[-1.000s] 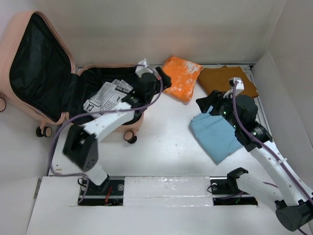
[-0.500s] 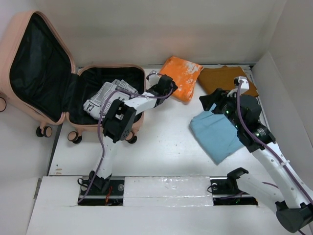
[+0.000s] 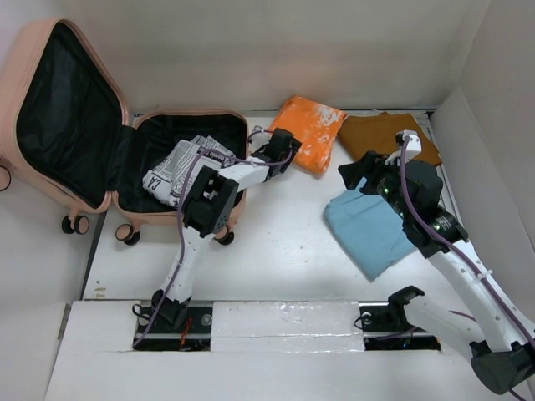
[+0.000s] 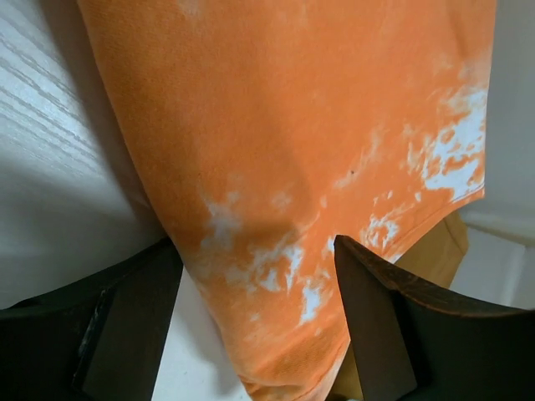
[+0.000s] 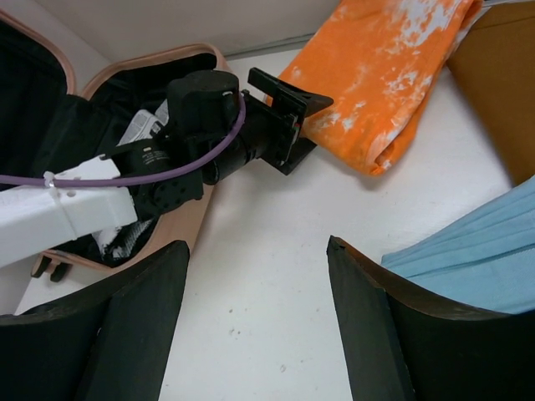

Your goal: Pack the luggage

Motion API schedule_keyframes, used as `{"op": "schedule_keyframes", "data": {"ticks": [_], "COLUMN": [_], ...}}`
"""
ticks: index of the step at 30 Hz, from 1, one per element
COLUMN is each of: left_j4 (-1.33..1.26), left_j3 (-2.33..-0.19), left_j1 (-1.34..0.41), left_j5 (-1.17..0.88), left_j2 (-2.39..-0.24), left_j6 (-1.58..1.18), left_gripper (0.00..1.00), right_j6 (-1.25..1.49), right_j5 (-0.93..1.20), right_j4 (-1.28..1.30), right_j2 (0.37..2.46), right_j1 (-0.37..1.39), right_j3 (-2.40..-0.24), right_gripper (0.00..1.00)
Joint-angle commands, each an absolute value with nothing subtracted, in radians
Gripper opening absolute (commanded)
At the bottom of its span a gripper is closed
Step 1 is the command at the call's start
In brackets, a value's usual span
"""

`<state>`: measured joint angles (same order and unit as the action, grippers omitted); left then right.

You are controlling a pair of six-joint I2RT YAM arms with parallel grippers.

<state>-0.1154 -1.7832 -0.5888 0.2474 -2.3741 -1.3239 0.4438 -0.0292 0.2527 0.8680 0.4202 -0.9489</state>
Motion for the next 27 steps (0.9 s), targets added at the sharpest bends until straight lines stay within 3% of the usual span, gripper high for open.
{"op": "schedule_keyframes", "data": {"ticks": [1, 3, 7, 8, 11, 12, 16, 23, 27], "left_j4": [-0.025, 0.009, 0.069, 0.069, 0.086, 0.086, 0.003, -0.235, -0.129], "left_j3": [-1.799, -1.868, -1.985, -2.009, -2.075, -2.075, -1.982, -1.763, -1.892], "left_j1": [-0.580, -0.568, -0.554, -0.554, -0.554, -0.554, -0.543, -0.543, -0.506], "left_j5": [0.252, 0.252, 0.222, 0.232, 0.253, 0.253, 0.230, 0.176, 0.086], "left_j2": [-2.416, -2.443, -2.531, -2.543, -2.572, -2.572, -2.531, -2.278, -2.191], "left_j6": [-1.357, -1.376, -1.375, -1.365, -1.318, -1.306, -1.232, -0.976, -0.789], "left_gripper": [0.69, 0.67, 0.52, 0.38, 0.13, 0.00, 0.00, 0.00, 0.00], "right_j6": [0.436, 0.436, 0.436, 0.436, 0.436, 0.436, 0.436, 0.436, 0.436], "right_j5": [-0.017, -0.006, 0.005, 0.005, 0.014, 0.024, 0.035, 0.066, 0.094], "right_j4": [0.215, 0.215, 0.215, 0.215, 0.224, 0.224, 0.233, 0.224, 0.201], "right_j2": [0.853, 0.853, 0.841, 0.832, 0.809, 0.808, 0.769, 0.768, 0.778], "right_j1": [0.419, 0.419, 0.419, 0.419, 0.419, 0.419, 0.419, 0.419, 0.419], "right_j3": [-0.946, -0.946, -0.946, -0.946, -0.946, -0.957, -0.966, -0.977, -0.977], "right_gripper": [0.73, 0.73, 0.73, 0.73, 0.73, 0.73, 0.73, 0.73, 0.73]}}
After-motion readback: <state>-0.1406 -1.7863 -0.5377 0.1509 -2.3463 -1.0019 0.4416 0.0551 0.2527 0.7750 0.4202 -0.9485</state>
